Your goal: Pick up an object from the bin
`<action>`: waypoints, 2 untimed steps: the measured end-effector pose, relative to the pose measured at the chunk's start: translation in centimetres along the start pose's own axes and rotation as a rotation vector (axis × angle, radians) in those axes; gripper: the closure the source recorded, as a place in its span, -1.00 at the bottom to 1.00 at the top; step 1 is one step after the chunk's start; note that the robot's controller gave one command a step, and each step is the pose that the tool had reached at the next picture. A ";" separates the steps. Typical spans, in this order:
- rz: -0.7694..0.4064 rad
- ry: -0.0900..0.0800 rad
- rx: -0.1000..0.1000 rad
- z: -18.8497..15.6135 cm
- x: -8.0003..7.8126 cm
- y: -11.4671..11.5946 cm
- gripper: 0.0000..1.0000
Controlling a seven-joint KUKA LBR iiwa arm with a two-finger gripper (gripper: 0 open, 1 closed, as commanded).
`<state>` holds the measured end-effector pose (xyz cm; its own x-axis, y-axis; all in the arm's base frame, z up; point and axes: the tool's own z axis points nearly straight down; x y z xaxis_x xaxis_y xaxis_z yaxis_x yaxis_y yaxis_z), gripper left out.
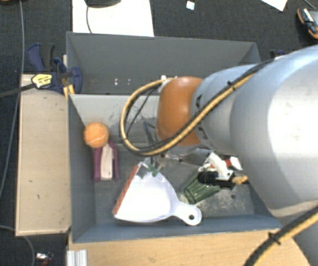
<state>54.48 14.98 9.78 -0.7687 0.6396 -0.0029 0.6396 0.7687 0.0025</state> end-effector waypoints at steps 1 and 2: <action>-0.001 -0.004 -0.006 -2.0 -0.1 0.2 1.00; -0.003 -0.004 -0.006 -2.5 -0.1 0.2 1.00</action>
Offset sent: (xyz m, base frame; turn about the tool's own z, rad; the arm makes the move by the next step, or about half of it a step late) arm 0.0016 0.0004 0.0318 -0.0008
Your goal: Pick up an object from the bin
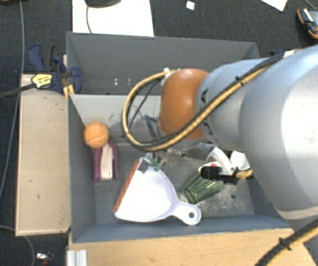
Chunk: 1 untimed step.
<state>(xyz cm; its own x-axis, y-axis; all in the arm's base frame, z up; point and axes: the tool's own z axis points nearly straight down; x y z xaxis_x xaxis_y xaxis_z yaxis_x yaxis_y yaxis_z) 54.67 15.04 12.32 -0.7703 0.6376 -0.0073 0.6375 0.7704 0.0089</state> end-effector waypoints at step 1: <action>-0.001 -0.002 -0.002 -0.4 -0.1 0.0 1.00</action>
Offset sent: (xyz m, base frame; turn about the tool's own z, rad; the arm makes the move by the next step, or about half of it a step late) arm 0.0006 0.0000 0.0718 -0.0010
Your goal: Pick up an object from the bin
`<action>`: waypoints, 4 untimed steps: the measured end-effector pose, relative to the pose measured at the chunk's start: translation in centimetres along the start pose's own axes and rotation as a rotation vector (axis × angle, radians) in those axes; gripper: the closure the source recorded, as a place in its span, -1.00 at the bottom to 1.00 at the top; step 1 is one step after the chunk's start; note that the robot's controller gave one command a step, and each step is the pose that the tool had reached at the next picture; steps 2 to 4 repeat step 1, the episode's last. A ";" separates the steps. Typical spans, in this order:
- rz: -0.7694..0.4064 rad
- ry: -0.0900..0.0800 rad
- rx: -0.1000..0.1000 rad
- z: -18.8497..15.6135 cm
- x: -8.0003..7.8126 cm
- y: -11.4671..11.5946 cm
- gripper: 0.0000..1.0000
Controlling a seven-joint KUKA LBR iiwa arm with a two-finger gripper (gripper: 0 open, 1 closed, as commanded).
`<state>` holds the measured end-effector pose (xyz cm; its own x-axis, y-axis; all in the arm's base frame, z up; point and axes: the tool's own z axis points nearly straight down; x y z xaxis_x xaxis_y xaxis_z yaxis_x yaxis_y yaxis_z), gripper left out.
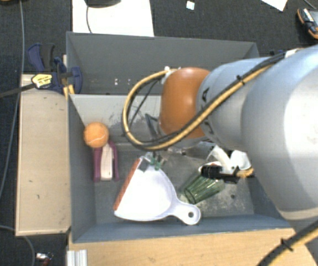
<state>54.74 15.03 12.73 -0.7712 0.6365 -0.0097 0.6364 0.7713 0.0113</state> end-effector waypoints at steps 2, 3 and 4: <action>-0.003 0.006 0.008 -1.6 0.1 -0.2 1.00; -0.003 0.006 0.008 -1.6 0.1 -0.2 1.00; -0.003 0.006 0.008 -1.6 0.1 -0.2 1.00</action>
Offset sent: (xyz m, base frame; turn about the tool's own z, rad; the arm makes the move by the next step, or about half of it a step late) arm -0.0010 -0.0004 0.0076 -0.0010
